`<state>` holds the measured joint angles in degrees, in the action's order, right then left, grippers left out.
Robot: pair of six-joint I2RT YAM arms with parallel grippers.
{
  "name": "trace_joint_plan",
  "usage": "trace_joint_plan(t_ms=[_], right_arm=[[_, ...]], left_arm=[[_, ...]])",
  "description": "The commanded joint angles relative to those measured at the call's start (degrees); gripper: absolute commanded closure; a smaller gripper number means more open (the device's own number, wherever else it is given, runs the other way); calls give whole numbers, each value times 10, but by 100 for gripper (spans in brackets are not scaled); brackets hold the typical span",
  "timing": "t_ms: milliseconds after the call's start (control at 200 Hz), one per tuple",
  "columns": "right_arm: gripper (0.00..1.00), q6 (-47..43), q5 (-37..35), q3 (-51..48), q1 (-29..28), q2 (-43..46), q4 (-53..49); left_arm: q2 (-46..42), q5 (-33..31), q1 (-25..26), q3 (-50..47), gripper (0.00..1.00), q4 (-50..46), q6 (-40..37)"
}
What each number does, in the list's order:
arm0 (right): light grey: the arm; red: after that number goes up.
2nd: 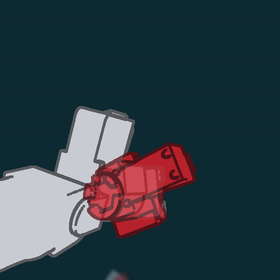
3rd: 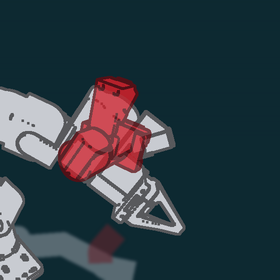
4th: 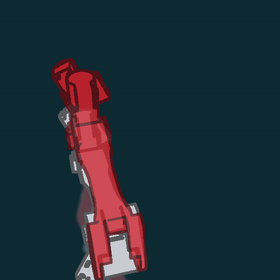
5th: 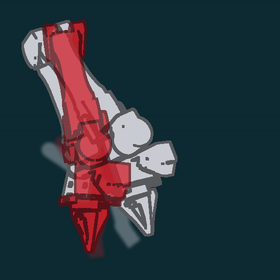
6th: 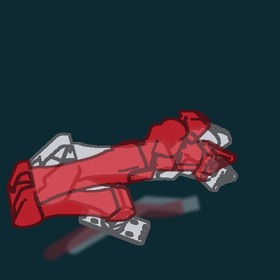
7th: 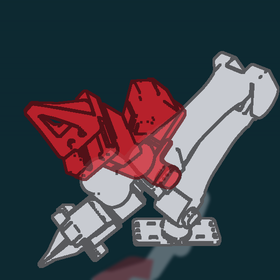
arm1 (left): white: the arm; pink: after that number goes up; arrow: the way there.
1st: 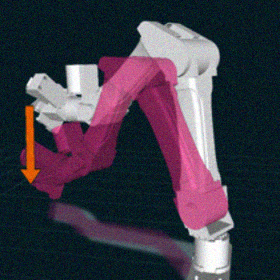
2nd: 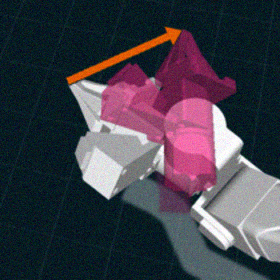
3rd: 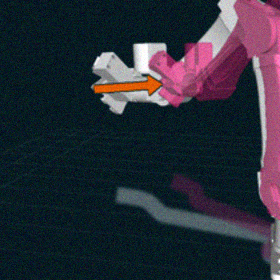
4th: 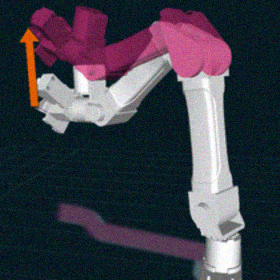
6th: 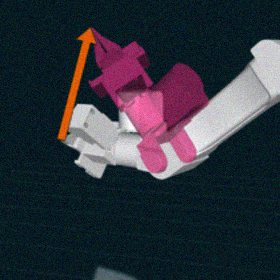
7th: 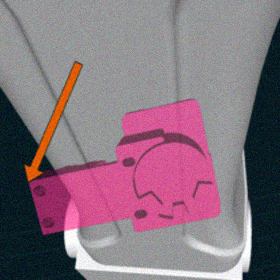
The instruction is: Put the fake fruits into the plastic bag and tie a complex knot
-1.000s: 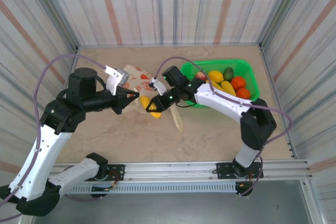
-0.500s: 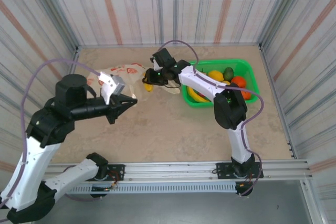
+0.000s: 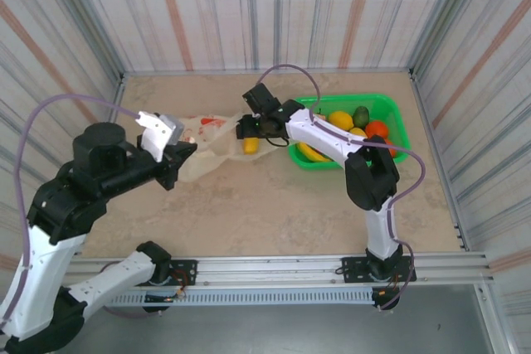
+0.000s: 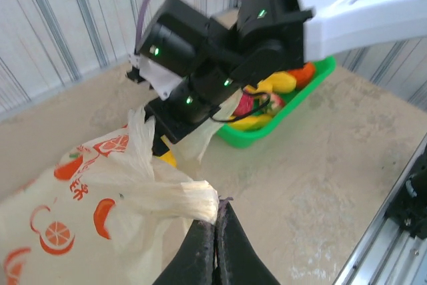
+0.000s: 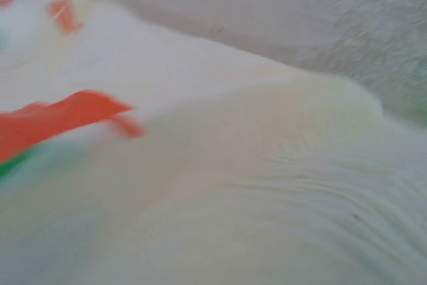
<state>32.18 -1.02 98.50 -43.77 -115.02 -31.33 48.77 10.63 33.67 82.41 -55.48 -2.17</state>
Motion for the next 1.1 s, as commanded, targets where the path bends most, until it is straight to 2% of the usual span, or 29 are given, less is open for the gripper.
trace_joint_plan(t_ms=[0, 95, 255, 396, 541, 636, 731, 817, 912, 992, 1092], right_arm=[[8, -47, 57, -26, -17, 50, 20], [9, -59, 89, -33, -25, 58, 11], [16, -73, 121, -54, -42, 72, 13], [28, -74, 167, -83, -49, 111, 45], [41, -72, 205, -101, -46, 142, 54], [53, -71, 225, -111, -45, 165, 61], [58, -78, 232, -122, -42, 198, 61], [56, -79, 236, -136, -24, 237, 58], [33, -83, 225, -155, 0, 284, 55], [33, -98, 193, -163, 25, 315, 29], [38, -95, 139, -167, 85, 322, -30]], left_arm=[[18, 23, -9, -25, 100, 1, 6], [23, 38, -15, -32, 100, 2, 16], [32, 47, -31, -40, 100, 5, 28], [40, 63, -45, -58, 100, 12, 50], [43, 115, -67, -83, 100, 42, 76], [51, 116, -72, -82, 100, 45, 78], [56, 112, -74, -74, 100, 42, 78], [56, 110, -74, -69, 100, 41, 80], [57, 108, -74, -68, 100, 42, 80], [56, 104, -74, -68, 100, 46, 81], [53, 107, -74, -67, 100, 54, 86]])
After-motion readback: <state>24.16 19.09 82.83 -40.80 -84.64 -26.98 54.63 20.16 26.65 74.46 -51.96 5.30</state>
